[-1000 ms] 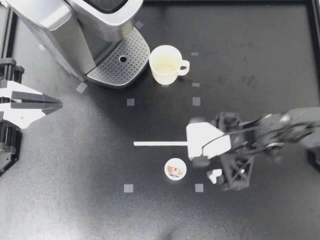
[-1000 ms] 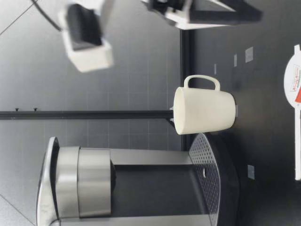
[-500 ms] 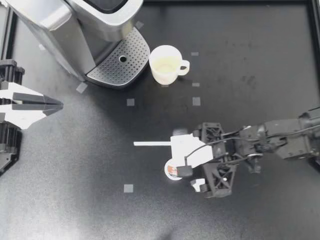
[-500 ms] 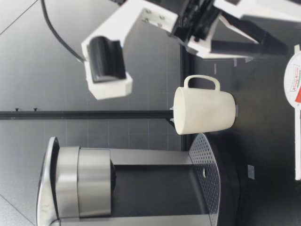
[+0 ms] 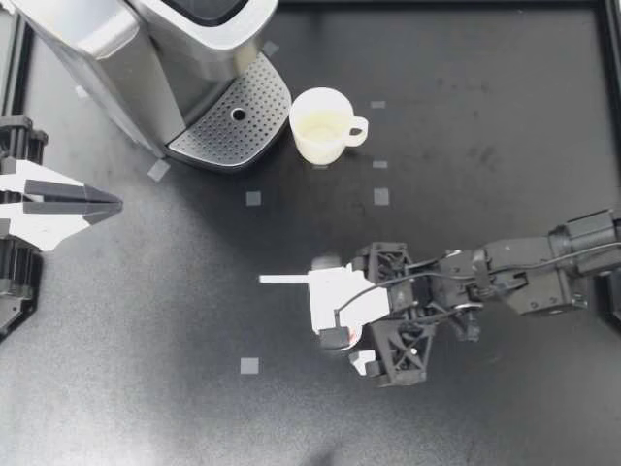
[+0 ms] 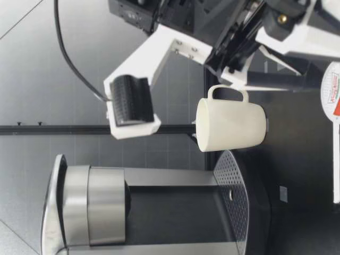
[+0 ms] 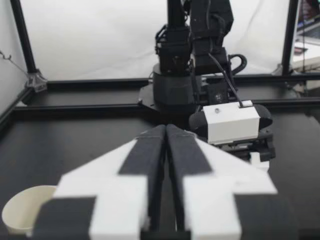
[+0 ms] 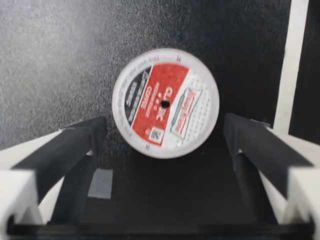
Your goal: Place the coffee capsule inside the capsule container, then place the cup onto the center of the cup tray.
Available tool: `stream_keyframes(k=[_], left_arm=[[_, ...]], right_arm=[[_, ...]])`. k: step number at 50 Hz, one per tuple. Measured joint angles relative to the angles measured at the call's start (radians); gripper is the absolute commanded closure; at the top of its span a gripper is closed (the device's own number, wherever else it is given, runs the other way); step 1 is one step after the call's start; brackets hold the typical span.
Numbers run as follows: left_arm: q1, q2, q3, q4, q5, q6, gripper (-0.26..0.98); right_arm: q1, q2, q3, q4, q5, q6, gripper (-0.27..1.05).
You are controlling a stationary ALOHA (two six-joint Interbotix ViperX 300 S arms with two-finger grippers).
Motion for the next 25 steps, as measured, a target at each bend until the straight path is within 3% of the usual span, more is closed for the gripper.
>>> stream_keyframes(k=[16,25], left_arm=[[0.000,0.000,-0.002,0.002,0.003,0.000,0.61],[0.000,0.000,-0.002,0.000,0.005,0.000,0.61]], right_arm=[[0.000,0.029,-0.031,-0.009,-0.002,-0.003,-0.17],[0.000,0.031,-0.041,-0.012,-0.002,-0.005,-0.10]])
